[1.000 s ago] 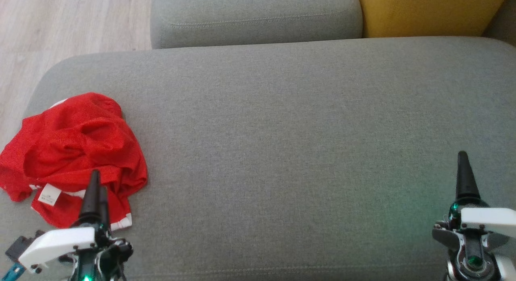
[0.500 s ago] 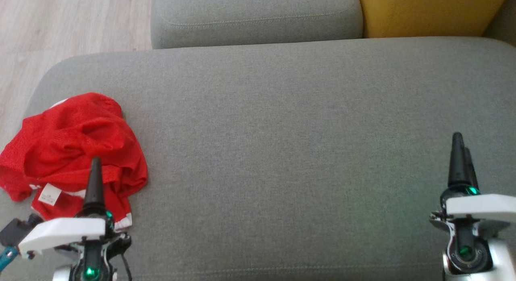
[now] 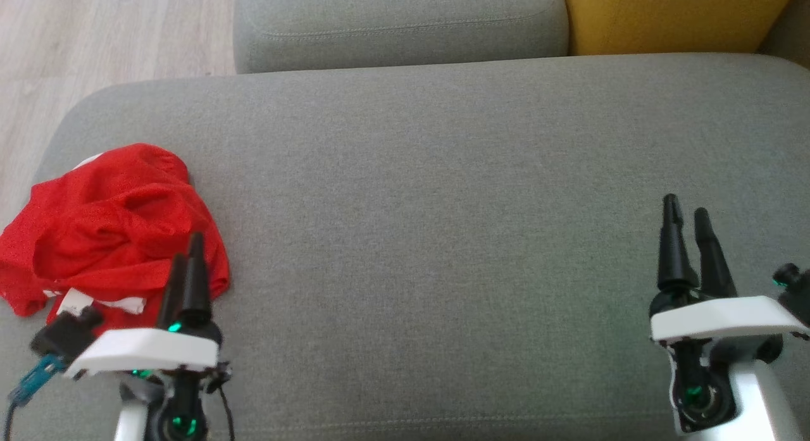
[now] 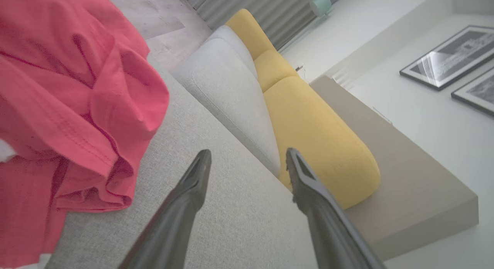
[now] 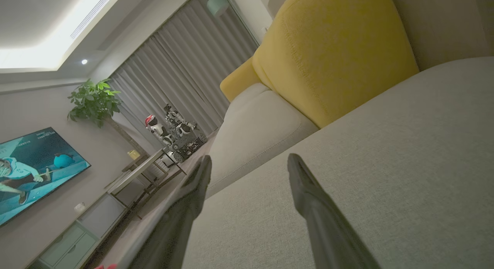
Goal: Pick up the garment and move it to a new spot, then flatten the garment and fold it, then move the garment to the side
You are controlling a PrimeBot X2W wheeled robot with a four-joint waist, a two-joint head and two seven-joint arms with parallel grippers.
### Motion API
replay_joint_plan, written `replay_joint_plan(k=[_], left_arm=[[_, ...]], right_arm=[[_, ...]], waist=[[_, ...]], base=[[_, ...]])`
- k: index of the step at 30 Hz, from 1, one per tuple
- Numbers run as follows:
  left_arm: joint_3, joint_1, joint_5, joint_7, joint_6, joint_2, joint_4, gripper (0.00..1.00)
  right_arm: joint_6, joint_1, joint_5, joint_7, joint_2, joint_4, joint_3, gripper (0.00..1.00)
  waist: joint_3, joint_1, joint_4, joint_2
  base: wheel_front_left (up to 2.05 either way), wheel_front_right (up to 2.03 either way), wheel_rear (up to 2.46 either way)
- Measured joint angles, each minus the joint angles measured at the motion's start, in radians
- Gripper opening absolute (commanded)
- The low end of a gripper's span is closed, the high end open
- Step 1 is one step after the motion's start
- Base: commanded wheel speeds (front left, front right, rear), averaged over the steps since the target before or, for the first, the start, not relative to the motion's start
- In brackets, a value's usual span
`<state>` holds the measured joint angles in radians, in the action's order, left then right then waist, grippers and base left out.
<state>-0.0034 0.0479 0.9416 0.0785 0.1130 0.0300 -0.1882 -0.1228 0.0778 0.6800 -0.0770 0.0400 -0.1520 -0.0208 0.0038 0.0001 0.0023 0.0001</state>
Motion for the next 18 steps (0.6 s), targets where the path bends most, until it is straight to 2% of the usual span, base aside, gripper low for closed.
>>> replay_joint_plan(k=[11,18], left_arm=[[-0.083,0.016,-0.245,0.031,-0.005,0.001,-0.009,1.00],[-0.133,0.020,-0.414,0.048,-0.023,0.017,-0.010,1.00]], right_arm=[[0.000,0.014,-0.199,-0.030,0.000,-0.012,0.050,1.00],[0.000,0.014,-0.317,-0.049,0.001,-0.022,0.072,1.00]], waist=[[0.004,0.0000,-0.008,0.0000],[0.007,0.0000,-0.015,0.0000]], base=[[0.00,0.00,0.00],[0.00,0.00,0.00]])
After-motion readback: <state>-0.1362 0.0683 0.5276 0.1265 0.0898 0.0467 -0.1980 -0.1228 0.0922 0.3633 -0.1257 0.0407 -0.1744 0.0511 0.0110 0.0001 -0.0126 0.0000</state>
